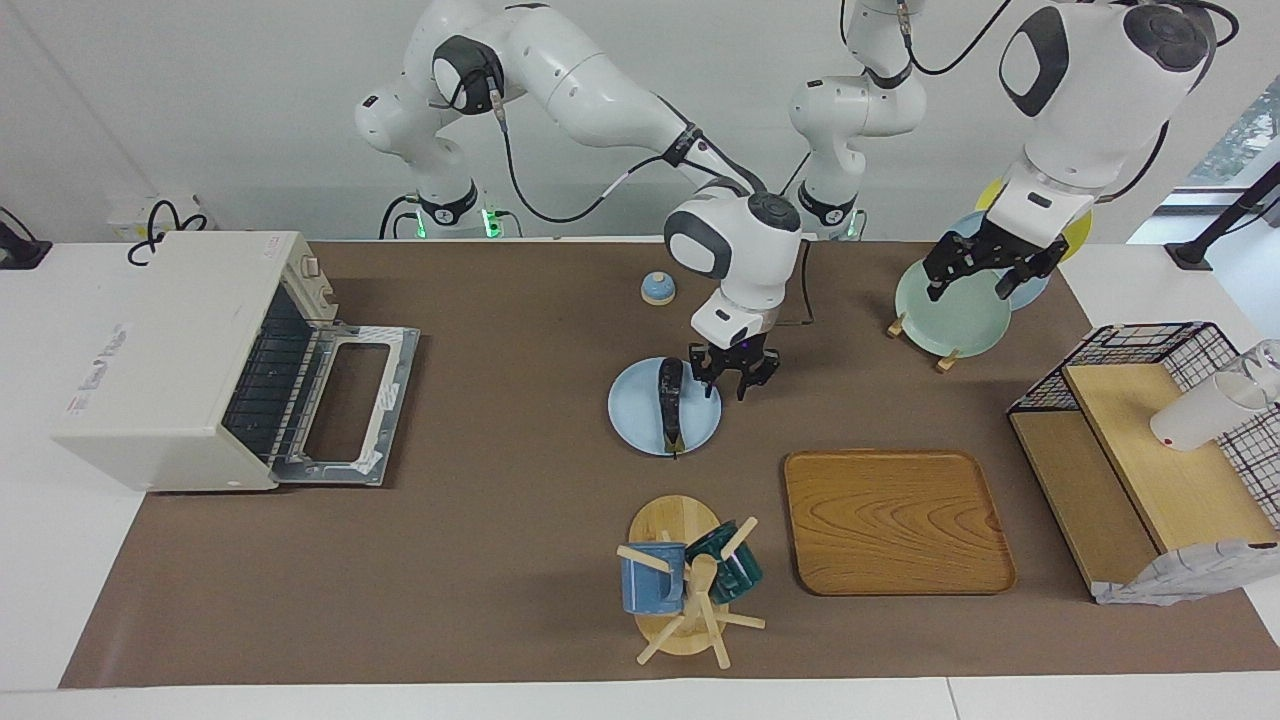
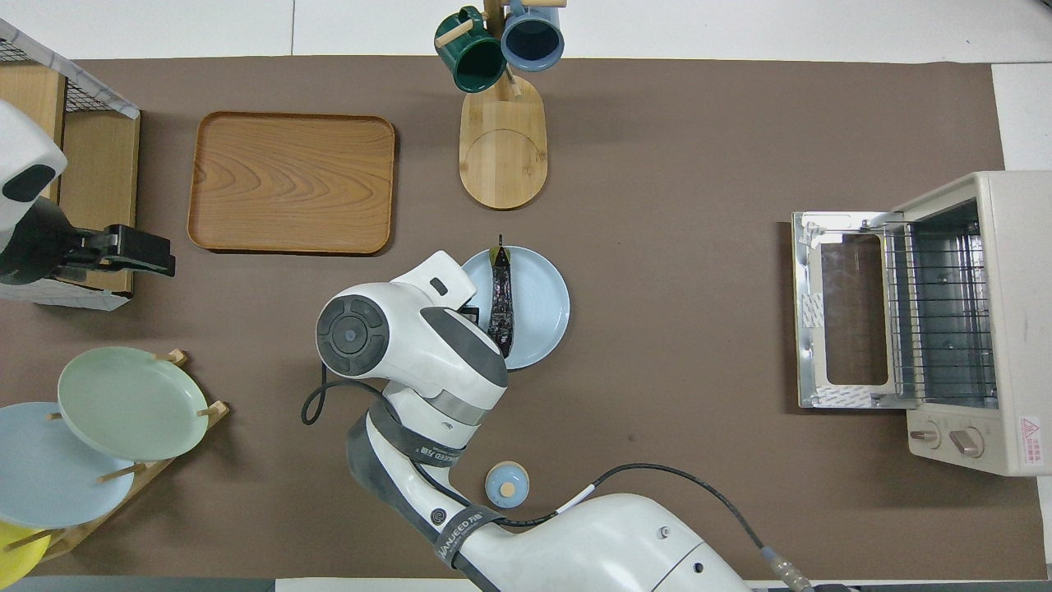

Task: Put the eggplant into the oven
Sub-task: 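Grasp the blue plate rim with the right gripper and lift it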

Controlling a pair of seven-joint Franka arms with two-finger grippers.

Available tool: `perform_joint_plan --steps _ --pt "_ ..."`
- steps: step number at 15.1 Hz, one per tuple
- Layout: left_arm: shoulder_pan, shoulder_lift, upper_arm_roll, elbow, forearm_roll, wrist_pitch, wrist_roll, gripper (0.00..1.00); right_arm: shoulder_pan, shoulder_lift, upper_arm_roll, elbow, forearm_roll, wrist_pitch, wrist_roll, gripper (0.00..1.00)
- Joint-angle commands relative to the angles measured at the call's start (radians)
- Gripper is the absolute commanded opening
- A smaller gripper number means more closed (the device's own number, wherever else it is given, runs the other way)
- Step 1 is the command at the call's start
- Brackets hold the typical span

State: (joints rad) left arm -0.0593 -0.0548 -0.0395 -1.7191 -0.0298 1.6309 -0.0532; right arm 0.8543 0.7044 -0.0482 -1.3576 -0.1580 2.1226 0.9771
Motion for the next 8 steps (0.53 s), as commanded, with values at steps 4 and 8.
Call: perform_joint_plan --steps 4,8 --pt "-0.002 -0.022 -0.011 -0.027 0.018 -0.036 0.004 1.0 0.0 -0.016 0.002 -0.074 -0.009 0.039 -0.001 0.39" --pt "0.001 0.019 -0.01 0.038 0.019 -0.028 0.004 1.0 0.002 -0.02 0.001 -0.068 -0.025 -0.021 -0.034 0.0"
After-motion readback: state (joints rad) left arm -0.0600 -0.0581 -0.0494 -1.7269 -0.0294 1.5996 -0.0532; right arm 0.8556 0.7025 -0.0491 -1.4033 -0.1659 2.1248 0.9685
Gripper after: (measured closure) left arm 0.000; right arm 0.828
